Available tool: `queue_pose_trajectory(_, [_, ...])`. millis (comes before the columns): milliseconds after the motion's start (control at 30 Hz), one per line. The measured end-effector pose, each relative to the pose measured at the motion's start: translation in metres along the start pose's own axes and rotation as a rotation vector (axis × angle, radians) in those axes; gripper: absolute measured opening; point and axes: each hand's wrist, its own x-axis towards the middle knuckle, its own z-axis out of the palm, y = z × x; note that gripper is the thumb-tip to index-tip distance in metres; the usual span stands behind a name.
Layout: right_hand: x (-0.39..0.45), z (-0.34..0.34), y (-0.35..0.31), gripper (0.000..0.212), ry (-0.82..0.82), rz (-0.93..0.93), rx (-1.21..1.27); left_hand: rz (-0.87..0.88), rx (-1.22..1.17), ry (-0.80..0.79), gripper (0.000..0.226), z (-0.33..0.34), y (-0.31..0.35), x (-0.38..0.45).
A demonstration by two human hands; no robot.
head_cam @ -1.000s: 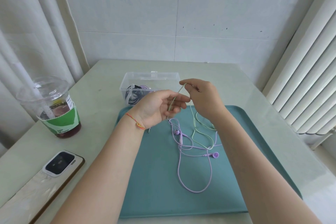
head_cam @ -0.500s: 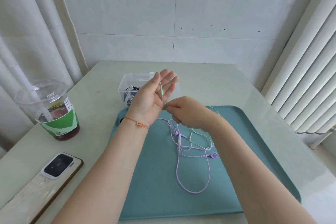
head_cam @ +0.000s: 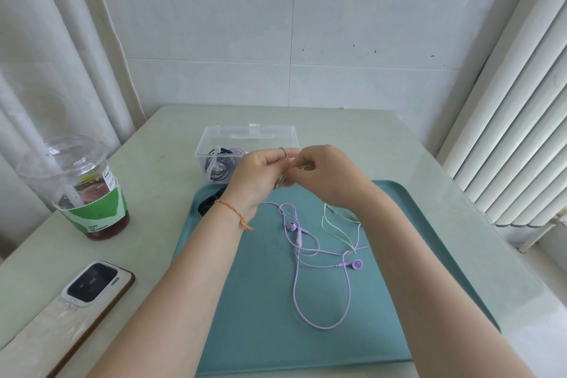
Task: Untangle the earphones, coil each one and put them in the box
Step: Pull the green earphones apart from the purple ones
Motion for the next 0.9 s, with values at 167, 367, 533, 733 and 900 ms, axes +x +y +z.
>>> queue_pose_trajectory(167, [-0.002, -0.015, 0.004, 0.016, 0.062, -0.032, 0.030, -0.046, 0.053, -0.107, 0.027, 0.005, 0.003, -0.004])
queue_pose_trajectory(367, [0.000, -0.015, 0.006, 0.014, 0.126, -0.054, 0.117, -0.280, -0.195, -0.213, 0.035, 0.004, 0.012, -0.007])
queue_pose_trajectory(533, [0.004, -0.013, 0.010, 0.011, 0.223, -0.028, 0.190, -0.321, -0.308, -0.284, 0.032, 0.002, 0.016, -0.008])
queue_pose_trajectory(733, [0.004, -0.004, 0.009, 0.015, 0.115, 0.011, 0.376, -0.343, -0.584, -0.272, 0.026, -0.003, 0.016, -0.006])
queue_pose_trajectory(900, [0.003, -0.001, 0.007, 0.014, 0.074, -0.003, 0.314, -0.349, -0.509, -0.165, 0.038, -0.003, 0.013, -0.003])
